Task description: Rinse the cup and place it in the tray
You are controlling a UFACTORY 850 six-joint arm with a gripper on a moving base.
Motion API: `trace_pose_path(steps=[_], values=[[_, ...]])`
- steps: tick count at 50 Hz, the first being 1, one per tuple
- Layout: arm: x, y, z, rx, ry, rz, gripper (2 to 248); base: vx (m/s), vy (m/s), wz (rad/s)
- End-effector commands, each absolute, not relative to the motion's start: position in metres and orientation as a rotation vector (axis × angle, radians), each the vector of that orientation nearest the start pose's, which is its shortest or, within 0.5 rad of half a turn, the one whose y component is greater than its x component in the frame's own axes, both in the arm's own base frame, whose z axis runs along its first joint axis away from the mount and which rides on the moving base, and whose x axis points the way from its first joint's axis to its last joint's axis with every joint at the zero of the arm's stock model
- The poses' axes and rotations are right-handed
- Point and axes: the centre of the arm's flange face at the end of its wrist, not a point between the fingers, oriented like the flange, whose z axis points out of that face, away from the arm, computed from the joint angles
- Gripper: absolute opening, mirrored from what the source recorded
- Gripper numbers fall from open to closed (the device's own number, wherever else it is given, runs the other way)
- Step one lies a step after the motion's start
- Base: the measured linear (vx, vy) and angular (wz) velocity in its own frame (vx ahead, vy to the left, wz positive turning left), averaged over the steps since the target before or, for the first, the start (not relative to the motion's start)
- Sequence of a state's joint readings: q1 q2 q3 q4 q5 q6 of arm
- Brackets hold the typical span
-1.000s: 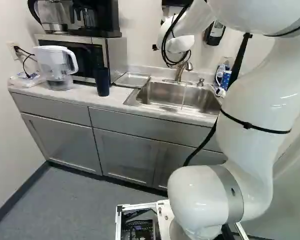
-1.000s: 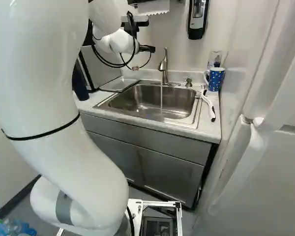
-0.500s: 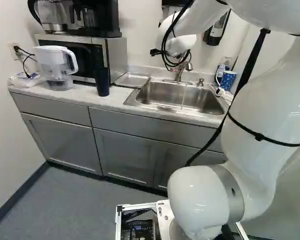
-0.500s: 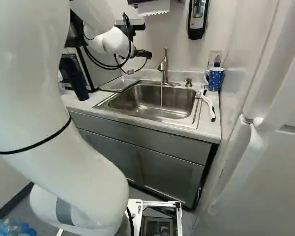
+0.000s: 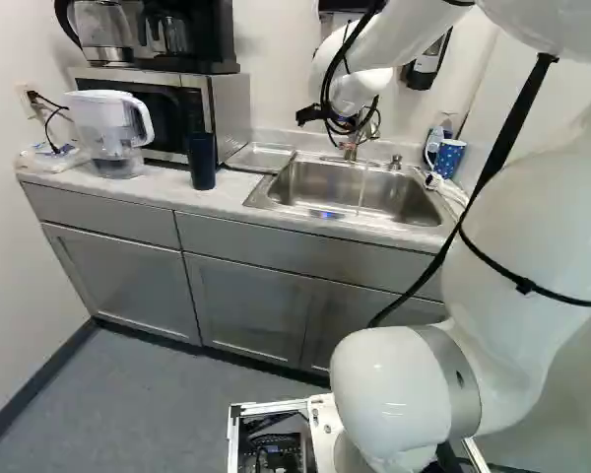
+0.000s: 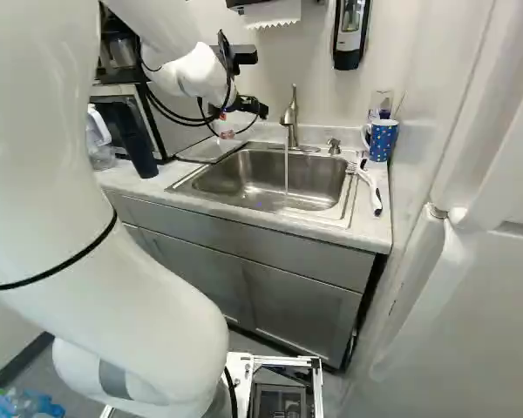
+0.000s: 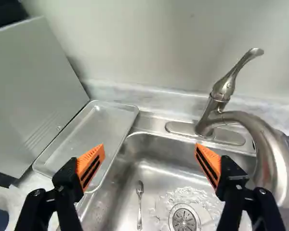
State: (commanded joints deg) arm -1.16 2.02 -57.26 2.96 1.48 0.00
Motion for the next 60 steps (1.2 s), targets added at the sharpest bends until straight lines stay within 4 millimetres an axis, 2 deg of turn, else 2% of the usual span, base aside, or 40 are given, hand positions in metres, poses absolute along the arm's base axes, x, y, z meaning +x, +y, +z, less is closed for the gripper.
trace_pose_path(steps=[27,51,60], values=[[0.485,-0.014,0.608,-2.823,0.108,-1.336,247,0.0,0.0,0.0],[0.473,-0.029,0.597,-2.924,0.158,-1.112,247,0.0,0.0,0.0],[0.469,-0.037,0.597,-2.93,0.183,-1.109,247,0.0,0.0,0.0]])
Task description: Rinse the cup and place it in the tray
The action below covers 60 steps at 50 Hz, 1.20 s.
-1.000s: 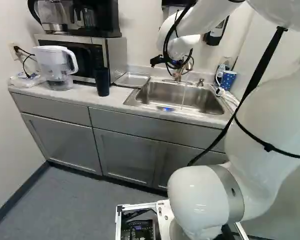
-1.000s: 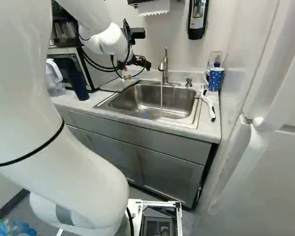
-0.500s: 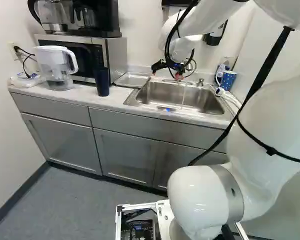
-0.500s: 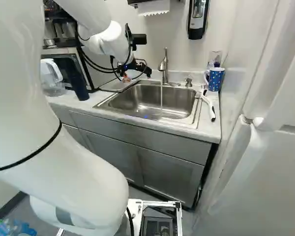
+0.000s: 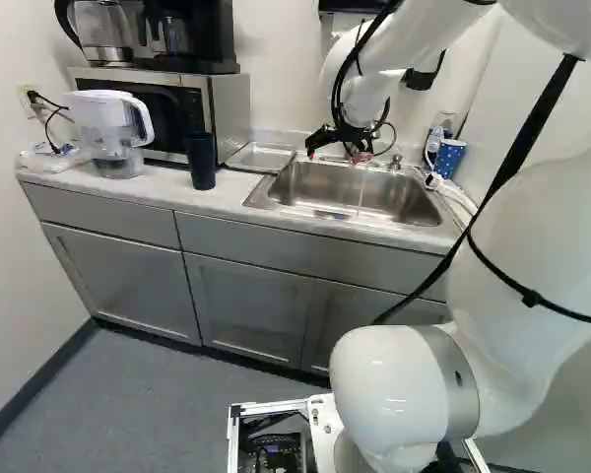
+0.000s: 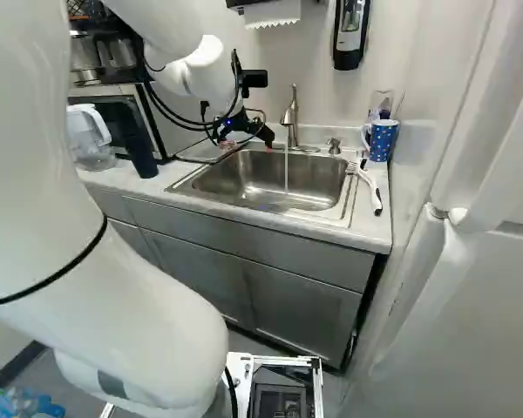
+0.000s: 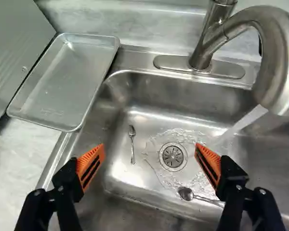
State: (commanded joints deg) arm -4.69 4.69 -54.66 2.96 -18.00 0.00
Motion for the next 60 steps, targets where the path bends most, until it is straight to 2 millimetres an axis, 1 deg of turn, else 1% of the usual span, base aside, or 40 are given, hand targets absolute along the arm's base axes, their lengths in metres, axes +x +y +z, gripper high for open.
trace_pose_path(steps=[60], values=[[0.436,-0.096,0.596,-2.955,0.39,-1.129,247,0.0,0.0,0.0]])
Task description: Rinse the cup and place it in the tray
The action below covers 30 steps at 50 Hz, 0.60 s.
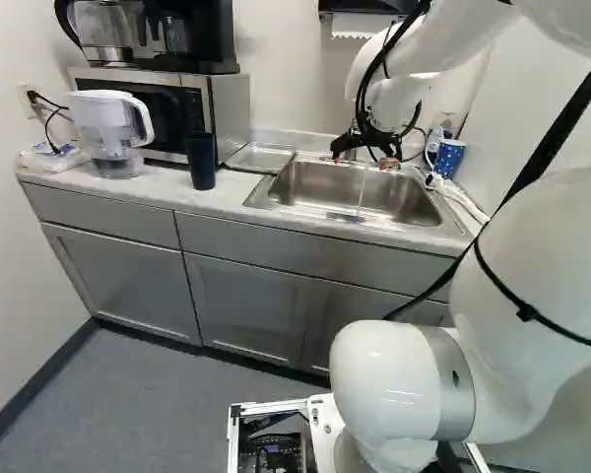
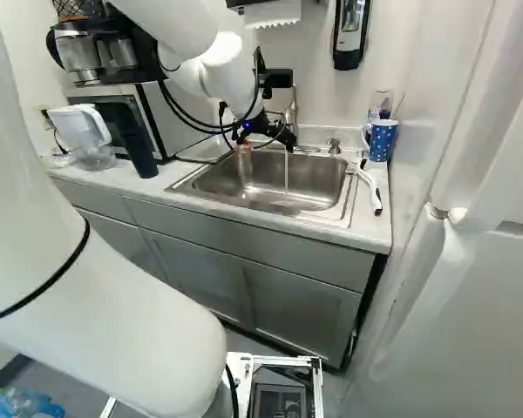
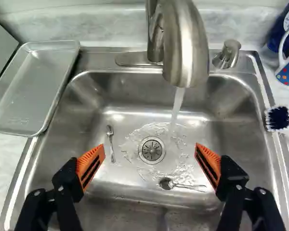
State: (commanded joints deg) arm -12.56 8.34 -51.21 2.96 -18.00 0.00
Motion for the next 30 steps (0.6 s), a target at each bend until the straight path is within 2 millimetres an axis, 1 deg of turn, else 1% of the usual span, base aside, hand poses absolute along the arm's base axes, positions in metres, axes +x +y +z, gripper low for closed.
trace_pose_path(steps=[17,30], values=[[0.43,-0.111,0.596,-2.959,0.447,-1.133,247,0.0,0.0,0.0],[0.43,-0.112,0.596,-2.96,0.448,-1.133,247,0.0,0.0,0.0]])
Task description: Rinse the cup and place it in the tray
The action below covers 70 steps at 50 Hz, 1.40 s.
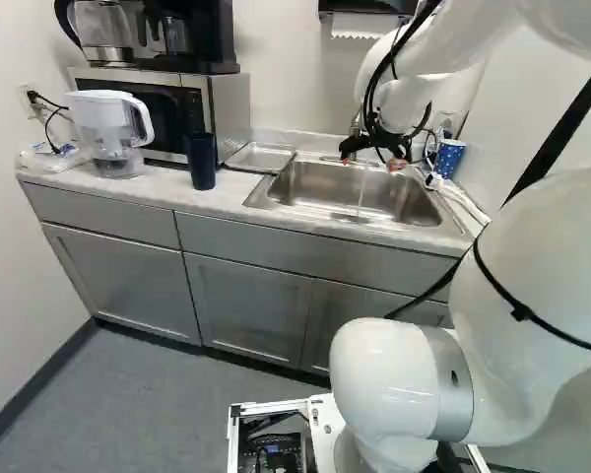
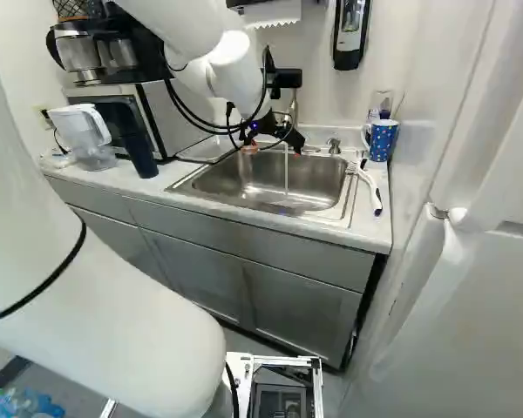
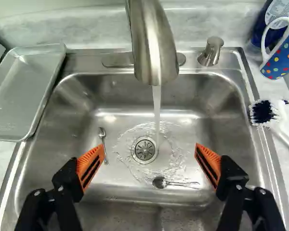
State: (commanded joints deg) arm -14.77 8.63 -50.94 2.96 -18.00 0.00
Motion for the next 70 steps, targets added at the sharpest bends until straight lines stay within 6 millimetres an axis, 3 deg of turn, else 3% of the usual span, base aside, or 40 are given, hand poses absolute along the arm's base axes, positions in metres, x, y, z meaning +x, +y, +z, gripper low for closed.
trace_pose_path(steps=[26,70], values=[[0.43,-0.103,0.596,-2.957,0.419,-1.132,247,0.0,0.0,0.0],[0.425,-0.045,0.595,-2.932,0.224,-1.125,247,0.0,0.0,0.0]])
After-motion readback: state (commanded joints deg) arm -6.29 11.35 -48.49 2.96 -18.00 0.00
